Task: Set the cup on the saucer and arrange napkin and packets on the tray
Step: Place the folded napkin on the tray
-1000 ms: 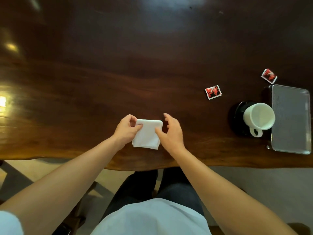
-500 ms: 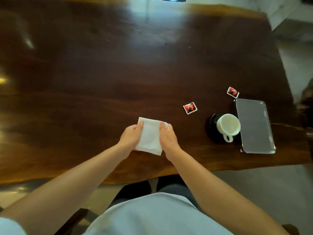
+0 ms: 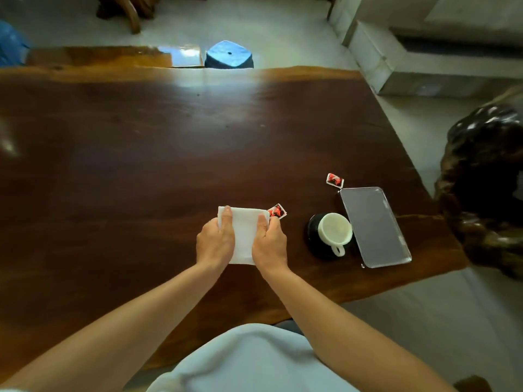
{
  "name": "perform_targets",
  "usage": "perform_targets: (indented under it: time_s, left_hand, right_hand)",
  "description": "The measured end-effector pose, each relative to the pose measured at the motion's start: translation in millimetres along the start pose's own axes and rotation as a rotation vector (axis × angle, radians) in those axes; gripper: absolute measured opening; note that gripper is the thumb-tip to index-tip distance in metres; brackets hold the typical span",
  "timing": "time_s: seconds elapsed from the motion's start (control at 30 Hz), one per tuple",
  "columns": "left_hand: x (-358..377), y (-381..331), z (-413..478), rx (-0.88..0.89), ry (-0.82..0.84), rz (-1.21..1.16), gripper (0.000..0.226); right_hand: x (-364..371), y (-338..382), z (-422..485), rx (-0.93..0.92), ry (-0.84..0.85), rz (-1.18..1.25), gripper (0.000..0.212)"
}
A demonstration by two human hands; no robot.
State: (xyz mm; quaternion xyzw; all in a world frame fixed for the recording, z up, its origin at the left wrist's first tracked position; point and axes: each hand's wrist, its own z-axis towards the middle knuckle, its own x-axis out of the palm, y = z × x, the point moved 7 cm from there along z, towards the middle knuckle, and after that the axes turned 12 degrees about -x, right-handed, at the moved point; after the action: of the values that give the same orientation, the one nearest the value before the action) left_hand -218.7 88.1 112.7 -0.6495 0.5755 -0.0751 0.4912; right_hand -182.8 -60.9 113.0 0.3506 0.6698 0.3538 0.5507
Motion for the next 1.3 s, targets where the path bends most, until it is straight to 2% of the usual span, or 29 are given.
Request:
perform_targets:
  time_s: [0.13, 0.23, 0.5, 0.63, 0.77, 0.87, 1.07, 1.23, 1.3]
  left_hand:
    - [23.4, -18.7, -4.6, 0.02, -0.003, 0.029, 0.055]
    - [42.7, -35.4, -7.1, 0.083, -0.029, 0.014, 0.06]
    - [129.2, -90.1, -27.1, 0.129, -0.138, 0.008, 0.056]
    - [186.9, -121.2, -36.3, 0.148, -0.123, -0.027, 0.057]
    - [247.5, -132.9, -40.1, 0.057, -0.02, -0.094, 0.057]
    - [278.4, -137.9, -43.2, -0.006, -0.02, -0.078, 0.06]
    - [314.0, -147.1, -45.2, -0.079, -0.061, -0.042, 0.053]
    - [333.2, -148.6, -46.1, -0.053, 0.011, -0.194, 0.042]
    - [339.5, -152.2, -46.5, -0.053, 0.045, -0.277, 0.042]
  right_hand:
    - [-30.7, -4.0, 7.0, -0.044, -0.078, -0.009, 0.025]
    - [-54.3, -15.4, 19.5, -0.051, -0.117, -0.037, 0.033]
    - [-142.1, -56.6, 74.4, -0.13, -0.149, -0.047, 0.034]
    - [-193.3, -91.3, 103.0, -0.055, -0.08, 0.016, 0.04]
    - [-244.2, -115.7, 127.7, -0.006, -0.066, 0.09, 0.041]
    - [-272.6, -128.2, 141.2, -0.016, -0.025, 0.088, 0.038]
    - [-294.3, -146.0, 147.2, -0.024, 0.051, 0.136, 0.027]
    - [-300.8, -160.3, 156.2, 0.069, 0.062, 0.2, 0.025]
    - [-299.6, -166.0, 162.0, 0.135, 0.083, 0.206, 0.033]
